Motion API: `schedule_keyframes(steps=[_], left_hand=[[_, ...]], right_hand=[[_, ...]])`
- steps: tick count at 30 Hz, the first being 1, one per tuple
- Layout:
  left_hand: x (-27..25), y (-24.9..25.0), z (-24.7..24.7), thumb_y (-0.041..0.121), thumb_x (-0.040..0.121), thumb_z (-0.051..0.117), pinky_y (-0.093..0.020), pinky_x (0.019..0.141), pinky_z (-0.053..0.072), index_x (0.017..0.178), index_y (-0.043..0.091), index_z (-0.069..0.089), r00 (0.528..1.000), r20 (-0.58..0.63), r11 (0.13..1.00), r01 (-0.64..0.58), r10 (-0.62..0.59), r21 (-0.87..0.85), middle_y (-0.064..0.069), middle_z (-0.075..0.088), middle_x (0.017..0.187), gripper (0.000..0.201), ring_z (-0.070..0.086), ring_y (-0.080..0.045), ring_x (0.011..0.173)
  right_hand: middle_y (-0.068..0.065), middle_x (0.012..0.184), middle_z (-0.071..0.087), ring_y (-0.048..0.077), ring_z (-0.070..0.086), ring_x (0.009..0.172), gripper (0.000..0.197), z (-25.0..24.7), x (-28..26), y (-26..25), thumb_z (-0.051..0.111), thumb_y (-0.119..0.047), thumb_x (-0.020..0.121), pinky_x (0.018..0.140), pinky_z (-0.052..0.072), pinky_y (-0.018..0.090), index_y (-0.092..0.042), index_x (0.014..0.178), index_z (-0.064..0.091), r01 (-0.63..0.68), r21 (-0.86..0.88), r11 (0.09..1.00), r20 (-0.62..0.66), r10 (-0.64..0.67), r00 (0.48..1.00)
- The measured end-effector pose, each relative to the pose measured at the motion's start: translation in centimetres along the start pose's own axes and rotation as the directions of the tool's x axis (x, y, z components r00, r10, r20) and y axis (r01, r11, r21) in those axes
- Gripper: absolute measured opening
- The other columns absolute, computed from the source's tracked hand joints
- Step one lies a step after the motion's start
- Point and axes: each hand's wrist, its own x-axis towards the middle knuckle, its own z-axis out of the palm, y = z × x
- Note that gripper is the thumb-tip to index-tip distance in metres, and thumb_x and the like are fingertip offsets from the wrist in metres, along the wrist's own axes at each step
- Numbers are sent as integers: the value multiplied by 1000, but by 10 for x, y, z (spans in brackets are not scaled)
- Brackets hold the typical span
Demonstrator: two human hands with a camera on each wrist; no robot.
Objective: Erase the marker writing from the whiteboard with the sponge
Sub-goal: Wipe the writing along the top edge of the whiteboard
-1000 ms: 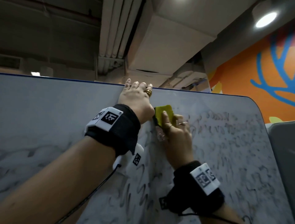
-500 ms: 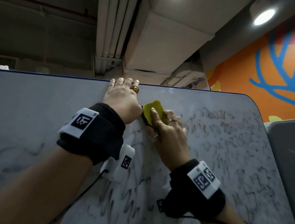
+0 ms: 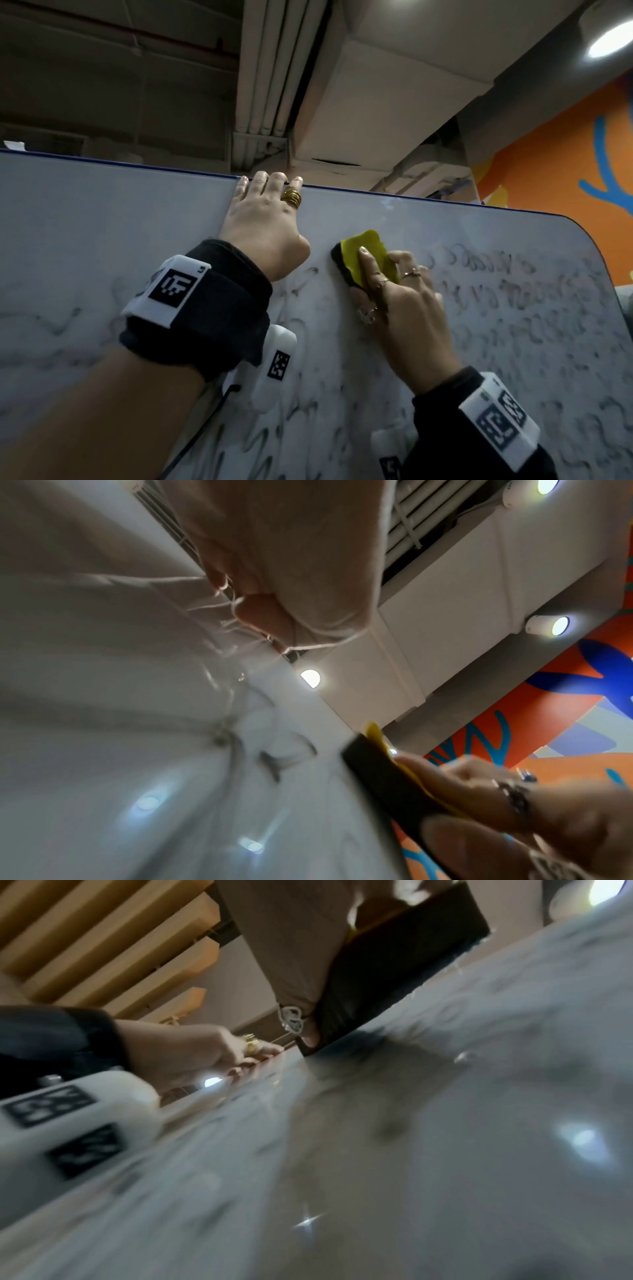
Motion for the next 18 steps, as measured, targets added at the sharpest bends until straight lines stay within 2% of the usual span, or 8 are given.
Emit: schedule_keyframes(steps=[2, 5, 8, 10, 13, 15, 18], left_hand=[[0, -2, -1, 13, 83, 40, -37, 119, -5, 152, 17, 8, 1000, 14, 1000, -2, 2, -5, -3, 12, 155, 77, 4, -22, 144], [1, 0, -2, 13, 82, 39, -37, 119, -5, 152, 17, 8, 1000, 14, 1000, 5, -5, -14, -3, 13, 155, 77, 3, -23, 144], [1, 2, 1, 15, 82, 40, -39, 119, -6, 152, 16, 7, 1000, 12, 1000, 7, -7, 9, -5, 12, 154, 77, 2, -25, 144], [-1, 1, 2, 17, 83, 39, -38, 119, -7, 152, 16, 6, 1000, 2, 1000, 4, -4, 16, -4, 11, 154, 76, 2, -25, 144], [0, -1, 1, 16, 84, 39, -38, 118, -7, 152, 16, 7, 1000, 4, 1000, -13, 13, -2, -4, 11, 155, 76, 1, -24, 144], [0, -2, 1, 15, 83, 39, -38, 119, -7, 152, 15, 8, 1000, 17, 1000, -15, 15, -15, -5, 12, 155, 76, 2, -25, 144], [0, -2, 1, 14, 82, 38, -39, 119, -6, 152, 15, 7, 999, 37, 1000, -24, 24, -11, -6, 10, 155, 77, 1, -27, 144]], right_hand=[[5, 134, 41, 32, 41, 116, 51, -7, 1, 17, 47, -48, 92, 85, 42, 46, -31, 140, 42, -67, -8, 998, -12, 67, 998], [4, 133, 36, 29, 36, 118, 52, -15, 21, 25, 48, -45, 92, 89, 41, 44, -30, 141, 40, -154, -30, 988, 7, 154, 988], [5, 137, 32, 29, 34, 120, 52, -12, 33, -4, 46, -43, 94, 94, 39, 44, -31, 143, 35, -104, -12, 995, 1, 104, 995], [4, 138, 31, 28, 33, 122, 52, -1, 21, -24, 44, -44, 95, 94, 36, 46, -33, 144, 31, -43, 6, 999, 29, 42, 999], [7, 135, 41, 33, 41, 117, 53, 6, -5, -23, 42, -49, 89, 87, 41, 50, -32, 139, 42, -18, 23, 1000, -6, 18, 1000], [7, 134, 42, 33, 42, 117, 55, 2, -9, 1, 41, -52, 87, 88, 43, 49, -32, 138, 44, -111, 15, 994, 1, 111, 994], [8, 129, 41, 33, 40, 117, 50, -8, 6, 39, 52, -42, 90, 96, 39, 48, -26, 137, 46, -267, 43, 963, -14, 267, 964]])
